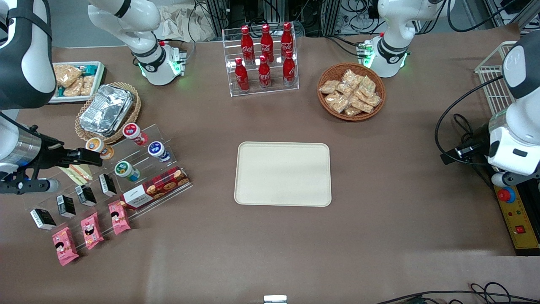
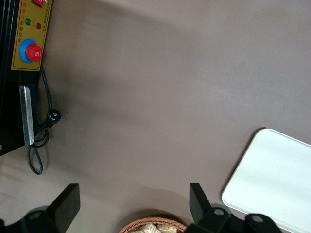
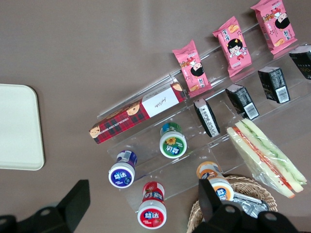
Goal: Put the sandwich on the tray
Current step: 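Lower the right gripper around the wrapped sandwich on the display stand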
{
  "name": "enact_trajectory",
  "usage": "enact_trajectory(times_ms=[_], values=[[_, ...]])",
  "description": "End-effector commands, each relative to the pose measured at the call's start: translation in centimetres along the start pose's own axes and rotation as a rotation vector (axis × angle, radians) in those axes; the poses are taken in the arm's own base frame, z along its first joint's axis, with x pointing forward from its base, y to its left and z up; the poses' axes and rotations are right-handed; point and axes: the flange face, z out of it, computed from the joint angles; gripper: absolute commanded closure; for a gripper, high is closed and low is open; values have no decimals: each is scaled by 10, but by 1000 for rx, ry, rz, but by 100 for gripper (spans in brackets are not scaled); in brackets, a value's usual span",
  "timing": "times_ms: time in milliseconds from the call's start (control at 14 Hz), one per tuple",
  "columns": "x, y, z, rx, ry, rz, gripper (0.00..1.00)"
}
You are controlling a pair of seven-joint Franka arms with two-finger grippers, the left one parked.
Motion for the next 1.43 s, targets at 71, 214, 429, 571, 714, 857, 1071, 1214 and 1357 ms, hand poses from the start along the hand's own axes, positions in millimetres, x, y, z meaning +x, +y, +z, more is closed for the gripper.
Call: enact_trajectory(times_ms=[71, 214, 429, 571, 714, 857, 1071, 1214, 1357], values=[[2, 1, -5, 5, 6, -7, 1], [2, 2, -5, 7, 6, -9, 1], [1, 3, 2, -4, -9, 2, 1], [1, 7, 7, -6, -21, 2, 1], [-1, 20, 12, -2, -30, 20, 0], [-5, 23, 15, -7, -33, 17, 0], [-14, 42, 23, -52, -12, -70, 0], [-22, 60, 32, -54, 4, -98, 0], [-21, 81, 38, -51, 13, -217, 0]])
